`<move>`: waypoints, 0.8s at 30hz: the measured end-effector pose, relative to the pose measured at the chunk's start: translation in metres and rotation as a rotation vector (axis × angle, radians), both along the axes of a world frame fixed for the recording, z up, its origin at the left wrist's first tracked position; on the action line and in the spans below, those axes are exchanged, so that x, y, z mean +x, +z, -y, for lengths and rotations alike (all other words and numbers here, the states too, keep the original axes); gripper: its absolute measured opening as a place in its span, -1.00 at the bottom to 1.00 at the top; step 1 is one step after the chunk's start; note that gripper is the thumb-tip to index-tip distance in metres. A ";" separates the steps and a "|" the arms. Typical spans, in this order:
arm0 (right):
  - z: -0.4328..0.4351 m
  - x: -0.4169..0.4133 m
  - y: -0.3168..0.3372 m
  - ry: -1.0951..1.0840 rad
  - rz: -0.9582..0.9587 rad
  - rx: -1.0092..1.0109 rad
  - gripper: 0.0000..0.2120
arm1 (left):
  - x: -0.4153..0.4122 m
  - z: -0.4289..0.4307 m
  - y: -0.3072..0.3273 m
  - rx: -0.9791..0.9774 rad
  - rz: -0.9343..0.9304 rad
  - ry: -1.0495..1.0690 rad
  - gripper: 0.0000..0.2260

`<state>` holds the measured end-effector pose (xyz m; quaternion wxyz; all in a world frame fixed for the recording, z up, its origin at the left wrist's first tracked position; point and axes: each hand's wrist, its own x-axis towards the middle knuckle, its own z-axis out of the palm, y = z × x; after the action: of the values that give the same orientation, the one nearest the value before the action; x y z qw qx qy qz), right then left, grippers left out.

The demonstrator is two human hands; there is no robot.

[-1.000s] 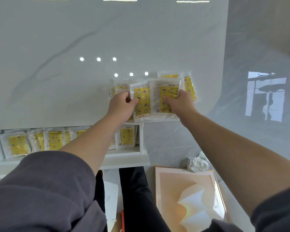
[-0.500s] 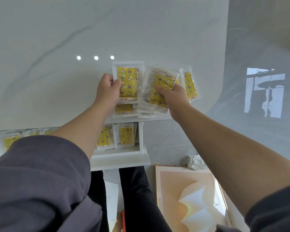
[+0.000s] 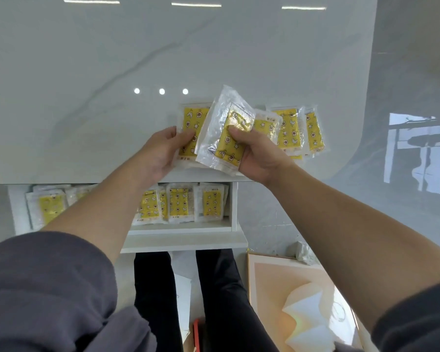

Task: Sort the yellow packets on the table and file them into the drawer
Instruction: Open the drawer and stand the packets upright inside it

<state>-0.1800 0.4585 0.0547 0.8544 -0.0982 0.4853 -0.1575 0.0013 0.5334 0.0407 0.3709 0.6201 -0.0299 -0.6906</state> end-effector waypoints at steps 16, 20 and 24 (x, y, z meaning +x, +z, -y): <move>-0.057 -0.001 -0.016 0.381 -0.356 -0.055 -0.86 | 0.058 -0.108 -0.002 0.198 0.194 0.031 -0.86; -0.103 0.000 -0.034 0.616 -0.396 -0.031 -0.85 | 0.071 -0.161 -0.017 0.286 0.198 -0.126 -0.94; -0.142 0.006 -0.058 0.679 -0.526 -0.041 -0.80 | 0.078 -0.206 -0.039 0.396 0.252 -0.177 -0.38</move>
<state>-0.1739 0.6007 -0.0030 0.7029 -0.3060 0.6235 0.1535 0.0796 0.7394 0.0019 0.1733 0.7568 0.0058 -0.6302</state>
